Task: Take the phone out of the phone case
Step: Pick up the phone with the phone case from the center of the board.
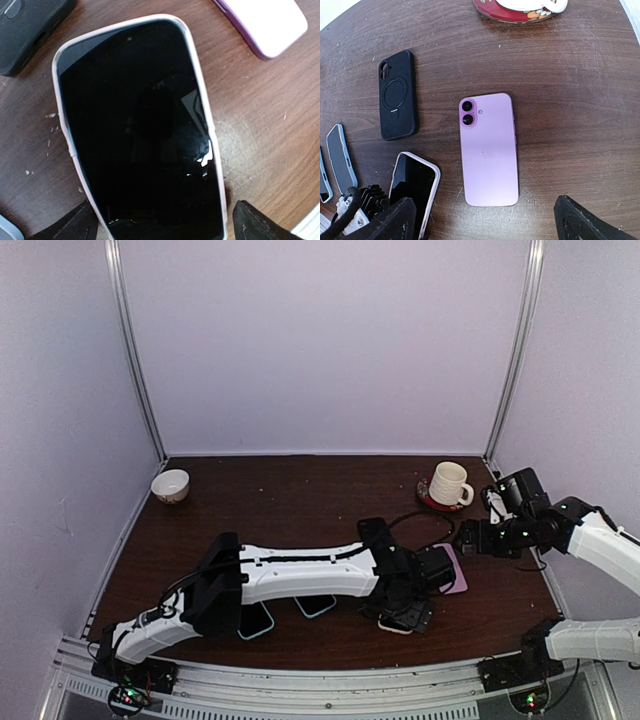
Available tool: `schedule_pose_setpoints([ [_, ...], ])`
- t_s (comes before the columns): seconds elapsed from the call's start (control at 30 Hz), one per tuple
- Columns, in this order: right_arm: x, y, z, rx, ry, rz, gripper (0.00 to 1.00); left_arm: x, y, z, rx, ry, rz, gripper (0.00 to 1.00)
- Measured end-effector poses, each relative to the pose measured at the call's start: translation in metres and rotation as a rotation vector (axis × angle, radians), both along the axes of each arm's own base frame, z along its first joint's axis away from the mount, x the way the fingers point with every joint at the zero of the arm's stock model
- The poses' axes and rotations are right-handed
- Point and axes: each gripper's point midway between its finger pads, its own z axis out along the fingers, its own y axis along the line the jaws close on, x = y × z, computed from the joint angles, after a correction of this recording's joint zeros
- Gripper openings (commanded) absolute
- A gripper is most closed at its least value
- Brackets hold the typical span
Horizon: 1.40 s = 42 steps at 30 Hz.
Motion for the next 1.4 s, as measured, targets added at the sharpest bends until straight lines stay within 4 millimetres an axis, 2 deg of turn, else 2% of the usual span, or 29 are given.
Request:
schedule_pose_setpoints([
  [0.37,0.001,0.002,0.001,0.01,-0.009,0.005,1.0,0.008,0.004,-0.003,0.015,-0.05,0.078,0.97],
  [0.43,0.001,0.002,0.002,0.011,-0.012,0.005,1.0,0.008,0.004,-0.003,0.017,-0.059,0.083,0.92],
  [0.5,0.001,0.002,0.004,0.014,-0.019,0.005,1.0,0.009,0.005,-0.004,0.022,-0.069,0.088,0.76],
  [0.57,0.001,0.002,0.007,0.02,-0.033,0.005,1.0,0.01,0.007,-0.004,0.029,-0.074,0.091,0.66],
  [0.83,0.001,0.005,0.028,0.068,-0.117,0.01,1.0,0.011,0.01,-0.001,0.001,-0.099,0.05,0.63],
  [0.9,0.002,0.005,0.037,0.087,-0.16,0.014,1.0,0.009,0.019,0.001,0.007,-0.102,0.021,0.63],
  [1.0,0.002,0.006,0.052,0.116,-0.23,0.016,1.0,0.006,0.042,0.004,0.046,-0.099,-0.03,0.62],
  [1.1,0.004,0.009,0.068,0.154,-0.298,0.028,1.0,0.008,0.066,0.018,0.063,-0.119,-0.083,0.62],
  [1.2,0.005,0.018,0.078,0.197,-0.328,0.059,1.0,0.017,0.081,0.043,0.043,-0.178,-0.134,0.62],
  [1.3,0.004,0.03,0.082,0.249,-0.328,0.111,1.0,0.028,0.088,0.078,-0.005,-0.284,-0.187,0.62],
  [1.4,0.0,0.05,0.089,0.338,-0.319,0.193,1.0,0.035,0.091,0.103,-0.04,-0.381,-0.232,0.62],
])
